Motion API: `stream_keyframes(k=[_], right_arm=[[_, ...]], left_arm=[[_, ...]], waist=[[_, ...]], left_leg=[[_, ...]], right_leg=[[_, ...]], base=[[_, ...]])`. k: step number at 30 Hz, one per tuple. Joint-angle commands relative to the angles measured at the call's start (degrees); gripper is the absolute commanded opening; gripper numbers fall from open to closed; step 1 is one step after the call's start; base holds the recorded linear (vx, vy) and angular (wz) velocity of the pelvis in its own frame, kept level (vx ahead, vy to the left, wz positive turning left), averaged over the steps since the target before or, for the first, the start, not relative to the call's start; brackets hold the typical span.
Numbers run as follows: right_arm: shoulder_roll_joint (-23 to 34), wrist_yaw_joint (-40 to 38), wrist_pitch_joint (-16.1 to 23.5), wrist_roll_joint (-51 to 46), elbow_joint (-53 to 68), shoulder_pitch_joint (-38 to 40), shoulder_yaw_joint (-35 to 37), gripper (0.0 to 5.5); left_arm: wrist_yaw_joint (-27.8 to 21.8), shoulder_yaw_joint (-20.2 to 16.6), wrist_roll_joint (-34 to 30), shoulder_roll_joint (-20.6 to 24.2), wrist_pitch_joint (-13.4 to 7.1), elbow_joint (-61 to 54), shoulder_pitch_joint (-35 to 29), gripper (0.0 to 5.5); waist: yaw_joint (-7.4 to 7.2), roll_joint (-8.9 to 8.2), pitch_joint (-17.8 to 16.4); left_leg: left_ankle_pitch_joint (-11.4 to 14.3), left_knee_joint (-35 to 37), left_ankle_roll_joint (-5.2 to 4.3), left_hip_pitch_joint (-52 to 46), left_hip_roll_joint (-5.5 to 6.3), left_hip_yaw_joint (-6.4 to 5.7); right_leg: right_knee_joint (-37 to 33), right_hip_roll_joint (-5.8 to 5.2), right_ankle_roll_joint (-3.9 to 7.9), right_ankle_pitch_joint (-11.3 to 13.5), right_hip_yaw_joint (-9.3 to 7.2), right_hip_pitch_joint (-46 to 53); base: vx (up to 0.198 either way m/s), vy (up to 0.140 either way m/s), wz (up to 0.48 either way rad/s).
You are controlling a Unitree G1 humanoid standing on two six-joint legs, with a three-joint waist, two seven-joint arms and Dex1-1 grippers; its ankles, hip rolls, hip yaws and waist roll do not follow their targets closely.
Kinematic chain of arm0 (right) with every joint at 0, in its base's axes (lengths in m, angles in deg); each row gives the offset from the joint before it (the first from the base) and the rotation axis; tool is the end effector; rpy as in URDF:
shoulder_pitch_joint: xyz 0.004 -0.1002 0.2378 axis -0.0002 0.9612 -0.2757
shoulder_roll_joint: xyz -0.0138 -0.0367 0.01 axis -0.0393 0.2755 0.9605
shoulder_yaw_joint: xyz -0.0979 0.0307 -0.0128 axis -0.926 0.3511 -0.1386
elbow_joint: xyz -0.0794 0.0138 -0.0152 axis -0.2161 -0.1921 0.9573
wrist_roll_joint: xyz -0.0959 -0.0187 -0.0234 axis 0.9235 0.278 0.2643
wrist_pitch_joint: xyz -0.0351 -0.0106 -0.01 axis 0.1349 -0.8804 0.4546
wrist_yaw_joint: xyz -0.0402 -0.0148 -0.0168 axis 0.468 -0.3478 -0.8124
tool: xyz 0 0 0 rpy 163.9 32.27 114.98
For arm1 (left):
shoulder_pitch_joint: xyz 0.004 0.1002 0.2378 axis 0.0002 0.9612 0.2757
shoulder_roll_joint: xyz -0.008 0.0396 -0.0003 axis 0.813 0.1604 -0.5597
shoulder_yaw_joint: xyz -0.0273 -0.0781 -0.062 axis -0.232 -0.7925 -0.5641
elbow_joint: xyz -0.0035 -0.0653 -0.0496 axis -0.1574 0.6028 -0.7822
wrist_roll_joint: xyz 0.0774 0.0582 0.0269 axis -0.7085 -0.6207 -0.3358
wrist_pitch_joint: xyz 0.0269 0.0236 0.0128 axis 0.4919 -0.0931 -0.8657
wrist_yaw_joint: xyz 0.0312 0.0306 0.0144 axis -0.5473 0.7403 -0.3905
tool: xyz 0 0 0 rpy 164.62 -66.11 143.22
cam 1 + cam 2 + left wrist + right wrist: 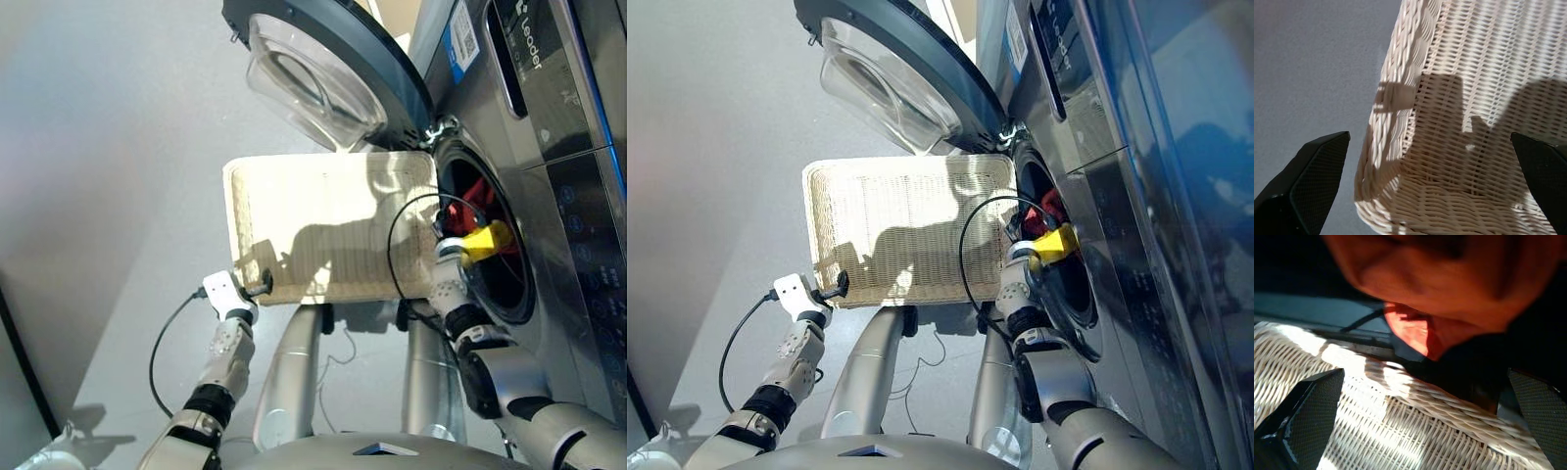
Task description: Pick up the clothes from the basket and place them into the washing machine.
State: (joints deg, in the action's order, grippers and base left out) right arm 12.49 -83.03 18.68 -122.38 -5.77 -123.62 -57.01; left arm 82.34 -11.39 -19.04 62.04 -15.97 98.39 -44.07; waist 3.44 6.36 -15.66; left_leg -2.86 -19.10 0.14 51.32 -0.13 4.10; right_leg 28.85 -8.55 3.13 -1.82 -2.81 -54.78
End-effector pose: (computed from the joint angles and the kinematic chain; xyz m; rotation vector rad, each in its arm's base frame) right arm 0.2965 -0.1764 0.0272 0.9782 0.0280 -0.5728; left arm 0.2017 0.1770 -0.0376 -0.3234 0.2823 0.1929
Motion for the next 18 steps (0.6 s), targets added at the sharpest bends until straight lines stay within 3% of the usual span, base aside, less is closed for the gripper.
stream_keyframes(k=[1,4,9,18], right_arm=[[0.76,0.19,3.84,-2.23,4.05,-0.83,0.88,5.50],[3.03,-2.86,5.98,-1.70,4.78,-5.07,4.14,5.50],[8.09,-6.01,6.94,0.02,3.78,-11.40,5.99,5.50],[13.56,-9.66,8.33,2.37,4.20,-18.55,5.49,5.50]], left_arm=[[0.90,-1.22,-0.22,1.04,-2.44,-1.31,0.14,5.50],[0.51,-1.01,0.62,1.78,-2.76,-3.83,1.45,5.50],[-0.42,0.65,0.80,2.77,-2.72,-5.38,2.23,5.50],[0.11,1.61,0.99,2.86,-2.51,-5.05,1.27,5.50]], waist=[[2.21,2.55,-0.02],[3.10,4.34,-0.82],[4.02,5.79,-1.04],[4.26,6.52,-1.43]], left_leg=[[2.96,-2.66,-1.08,3.67,0.07,-0.05],[3.36,-4.36,-0.80,5.89,-0.02,0.12],[4.46,-7.75,-0.54,9.01,-0.14,0.27],[6.63,-14.73,-0.79,14.49,-0.95,0.10]], right_leg=[[-5.14,1.27,0.43,2.95,1.12,-1.43],[-3.06,1.05,0.27,2.23,1.78,-3.93],[0.79,1.48,-0.04,0.99,2.57,-7.53],[8.04,3.03,-1.01,-1.91,3.15,-13.30]], base=[[0.000,0.000,0.000],[0.000,0.000,0.000],[0.000,0.000,0.000],[0.015,-0.050,0.020]])
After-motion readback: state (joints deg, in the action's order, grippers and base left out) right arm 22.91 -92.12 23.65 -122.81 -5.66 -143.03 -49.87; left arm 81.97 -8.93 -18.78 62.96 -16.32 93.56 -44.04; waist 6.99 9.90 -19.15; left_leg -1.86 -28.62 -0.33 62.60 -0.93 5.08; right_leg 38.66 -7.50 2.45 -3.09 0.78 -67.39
